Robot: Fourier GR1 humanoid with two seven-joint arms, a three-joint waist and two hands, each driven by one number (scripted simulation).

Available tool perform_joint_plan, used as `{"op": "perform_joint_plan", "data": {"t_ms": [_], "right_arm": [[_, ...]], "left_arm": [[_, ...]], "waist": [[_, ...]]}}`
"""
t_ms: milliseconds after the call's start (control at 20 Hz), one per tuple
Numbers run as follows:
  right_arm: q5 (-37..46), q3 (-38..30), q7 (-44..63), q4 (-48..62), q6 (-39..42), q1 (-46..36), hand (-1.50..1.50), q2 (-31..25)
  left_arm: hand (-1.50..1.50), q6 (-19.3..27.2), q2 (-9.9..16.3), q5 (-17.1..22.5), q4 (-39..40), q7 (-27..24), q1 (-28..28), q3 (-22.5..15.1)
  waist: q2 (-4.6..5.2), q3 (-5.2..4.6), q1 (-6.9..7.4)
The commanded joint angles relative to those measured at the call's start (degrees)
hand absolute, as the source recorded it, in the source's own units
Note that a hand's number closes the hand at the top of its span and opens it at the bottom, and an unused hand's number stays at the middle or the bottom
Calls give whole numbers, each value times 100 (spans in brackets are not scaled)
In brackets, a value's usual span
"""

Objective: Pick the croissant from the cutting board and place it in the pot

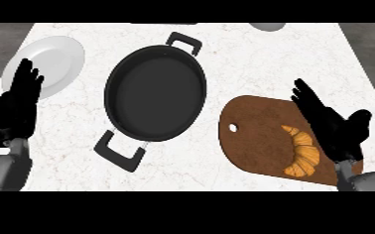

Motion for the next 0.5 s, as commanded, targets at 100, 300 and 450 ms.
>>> {"op": "perform_joint_plan", "data": {"t_ms": [100, 300, 450], "right_arm": [[874, -118, 220, -205, -1259, -167, 150, 165], [2635, -141, 269, 526, -1824, 26, 150, -1399], [2926, -910, -12, 269, -3976, 156, -150, -412]], "left_arm": [[0, -126, 237, -583, 351, -35, 329, -329], [0, -176, 519, -735, 457, 449, 398, -461], [0, -154, 457, -692, 656, 741, 674, -493]], "waist": [[-119, 127, -16], [-4, -62, -154], [-174, 95, -403]]}}
